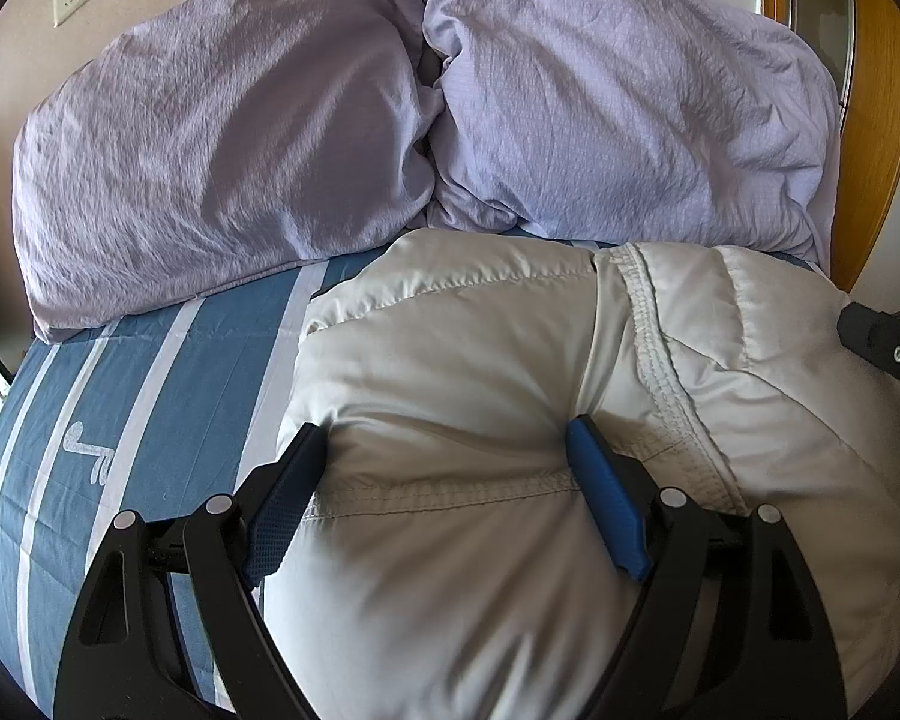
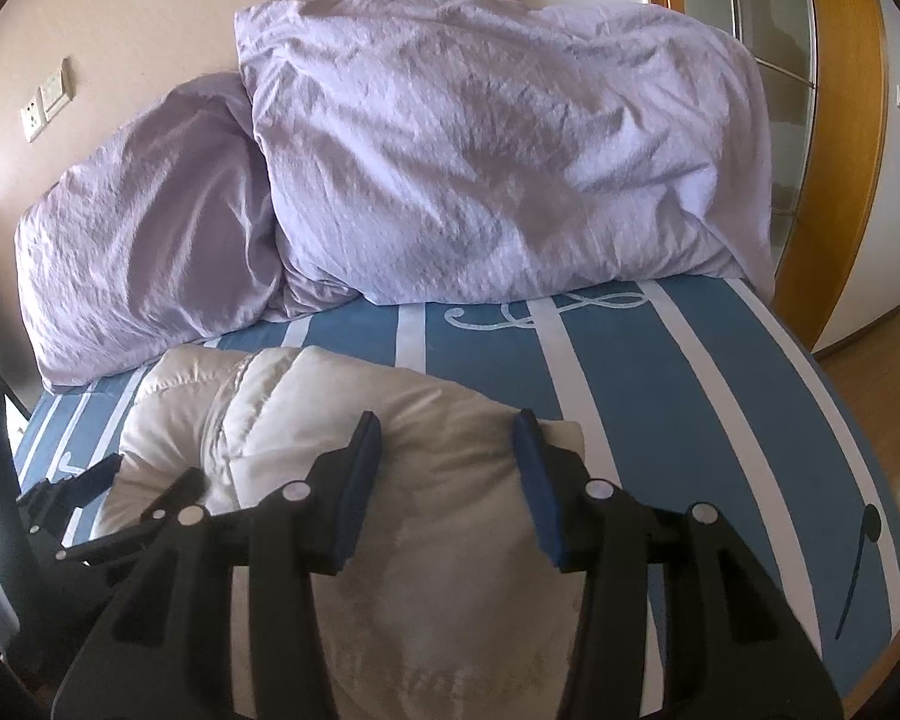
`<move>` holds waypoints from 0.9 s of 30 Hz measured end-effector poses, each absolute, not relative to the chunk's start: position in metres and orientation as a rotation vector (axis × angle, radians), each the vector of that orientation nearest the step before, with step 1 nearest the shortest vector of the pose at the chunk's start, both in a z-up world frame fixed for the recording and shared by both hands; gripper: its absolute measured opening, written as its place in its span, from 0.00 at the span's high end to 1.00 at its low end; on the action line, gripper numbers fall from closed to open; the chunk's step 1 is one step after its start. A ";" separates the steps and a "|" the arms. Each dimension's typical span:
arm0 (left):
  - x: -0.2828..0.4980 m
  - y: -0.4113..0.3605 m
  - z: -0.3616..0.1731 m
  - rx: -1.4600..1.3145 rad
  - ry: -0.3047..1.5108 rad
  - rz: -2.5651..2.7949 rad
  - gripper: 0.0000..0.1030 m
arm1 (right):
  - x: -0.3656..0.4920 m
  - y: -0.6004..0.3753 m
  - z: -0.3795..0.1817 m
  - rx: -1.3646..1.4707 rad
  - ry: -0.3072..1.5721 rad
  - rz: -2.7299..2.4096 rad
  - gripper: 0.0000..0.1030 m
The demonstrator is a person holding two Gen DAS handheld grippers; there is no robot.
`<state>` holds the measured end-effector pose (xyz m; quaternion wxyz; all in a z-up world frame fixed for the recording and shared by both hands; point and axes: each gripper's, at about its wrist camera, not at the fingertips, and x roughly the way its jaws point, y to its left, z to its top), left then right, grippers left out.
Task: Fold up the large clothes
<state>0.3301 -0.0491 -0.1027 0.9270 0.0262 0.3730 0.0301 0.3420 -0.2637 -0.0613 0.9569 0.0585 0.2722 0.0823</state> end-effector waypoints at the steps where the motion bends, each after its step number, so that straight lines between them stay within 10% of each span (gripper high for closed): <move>1: 0.330 -0.049 -0.103 0.054 0.765 0.062 0.20 | 0.341 -0.264 -0.062 0.119 0.552 0.165 0.56; 27: 0.331 -0.054 -0.103 0.055 0.745 0.068 0.19 | 0.346 -0.268 -0.104 0.098 0.590 0.093 0.55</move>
